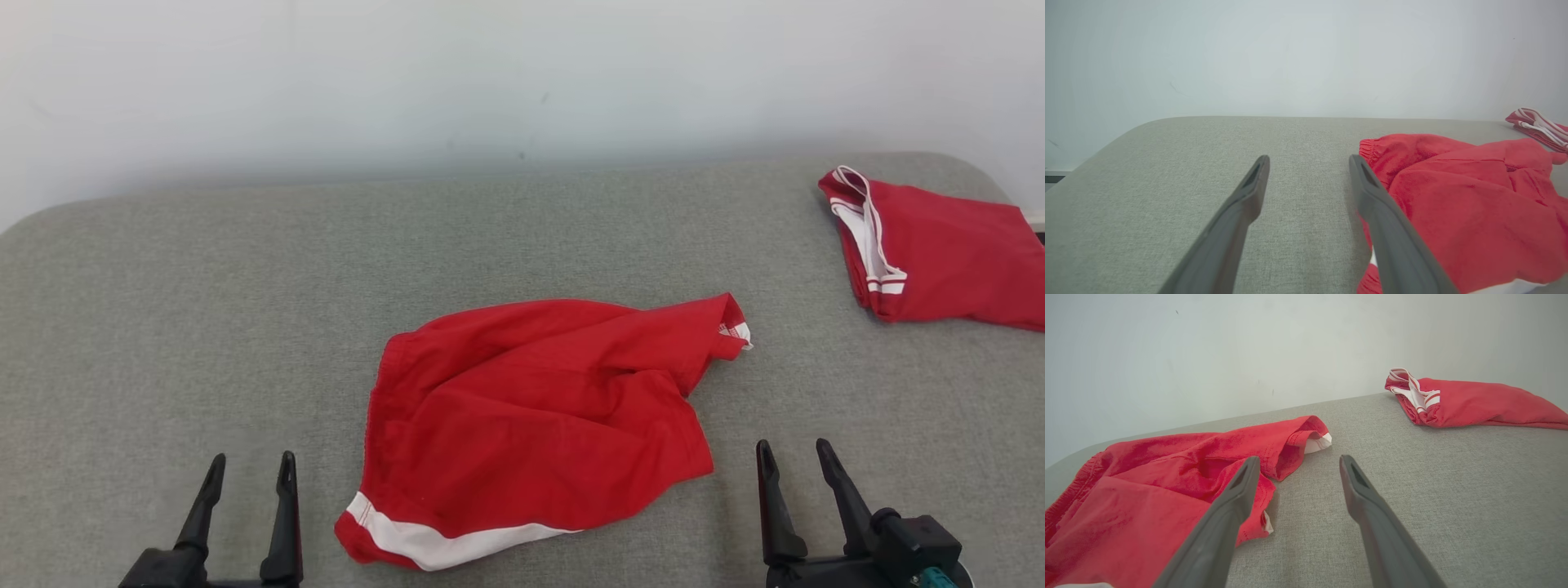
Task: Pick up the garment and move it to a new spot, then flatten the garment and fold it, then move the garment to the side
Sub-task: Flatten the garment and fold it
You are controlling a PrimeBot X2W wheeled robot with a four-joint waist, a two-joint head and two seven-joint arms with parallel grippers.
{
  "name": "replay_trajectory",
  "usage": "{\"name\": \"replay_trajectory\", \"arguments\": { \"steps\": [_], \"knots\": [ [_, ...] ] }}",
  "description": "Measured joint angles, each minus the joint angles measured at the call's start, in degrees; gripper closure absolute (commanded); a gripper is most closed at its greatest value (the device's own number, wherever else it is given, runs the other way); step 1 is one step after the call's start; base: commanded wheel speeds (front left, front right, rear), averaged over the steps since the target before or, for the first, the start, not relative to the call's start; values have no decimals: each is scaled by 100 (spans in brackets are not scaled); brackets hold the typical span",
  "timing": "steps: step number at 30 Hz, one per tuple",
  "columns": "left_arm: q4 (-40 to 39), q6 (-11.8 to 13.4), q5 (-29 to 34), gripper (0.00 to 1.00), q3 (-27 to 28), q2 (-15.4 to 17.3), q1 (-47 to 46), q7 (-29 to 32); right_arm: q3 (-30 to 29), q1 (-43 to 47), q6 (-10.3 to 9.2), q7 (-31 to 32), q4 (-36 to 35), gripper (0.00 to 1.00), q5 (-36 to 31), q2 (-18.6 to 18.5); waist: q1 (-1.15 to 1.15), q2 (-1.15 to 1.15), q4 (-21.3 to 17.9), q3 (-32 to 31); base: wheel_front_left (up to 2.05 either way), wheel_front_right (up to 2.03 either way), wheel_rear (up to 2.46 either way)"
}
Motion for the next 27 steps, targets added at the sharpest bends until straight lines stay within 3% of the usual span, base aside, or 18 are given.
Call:
{"name": "replay_trajectory", "arguments": {
  "steps": [12,26,27],
  "knots": [
    [-227,-310,508,0,669,-415,525,0,162,-25,0,0,601,0,-175,-1,0,0,280,-156,0,0,0],
    [-157,-541,816,0,837,-727,489,0,474,-964,0,252,2101,0,-155,-274,0,0,598,-116,0,0,0],
    [-156,-545,822,0,851,-739,489,0,523,-1012,0,244,2173,24,-136,-293,0,0,621,-111,0,0,0]
  ]
}}
